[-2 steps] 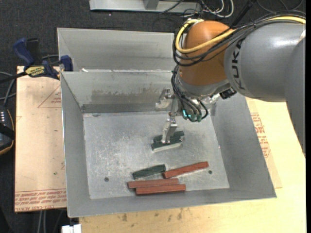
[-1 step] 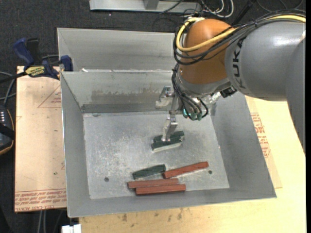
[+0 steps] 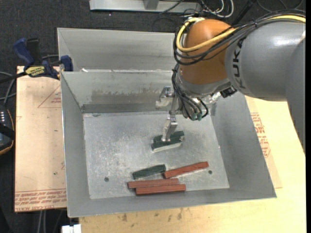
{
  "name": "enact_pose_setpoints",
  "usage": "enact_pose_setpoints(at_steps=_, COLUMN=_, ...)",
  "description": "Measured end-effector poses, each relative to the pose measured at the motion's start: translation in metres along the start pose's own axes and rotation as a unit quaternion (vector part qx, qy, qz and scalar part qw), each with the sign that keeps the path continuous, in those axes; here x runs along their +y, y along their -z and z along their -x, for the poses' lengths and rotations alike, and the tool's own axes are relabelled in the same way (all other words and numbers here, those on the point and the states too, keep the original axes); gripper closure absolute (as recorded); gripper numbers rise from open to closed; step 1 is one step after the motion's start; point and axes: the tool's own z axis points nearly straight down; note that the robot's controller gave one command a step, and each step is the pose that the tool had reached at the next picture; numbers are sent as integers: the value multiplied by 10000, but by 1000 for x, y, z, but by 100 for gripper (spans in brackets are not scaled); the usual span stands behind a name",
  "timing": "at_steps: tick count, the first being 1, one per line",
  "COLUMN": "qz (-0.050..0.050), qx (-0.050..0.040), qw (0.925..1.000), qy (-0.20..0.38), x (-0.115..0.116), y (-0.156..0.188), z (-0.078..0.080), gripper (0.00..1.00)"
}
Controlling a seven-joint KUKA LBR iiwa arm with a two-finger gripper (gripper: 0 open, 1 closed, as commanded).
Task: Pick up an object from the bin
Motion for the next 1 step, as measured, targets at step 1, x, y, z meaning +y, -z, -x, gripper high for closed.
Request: enact_pose_setpoints(at_steps=1, qz=-7, qx=20, qw=10000, qy=49, x=-3, y=-32, z=3, gripper=0)
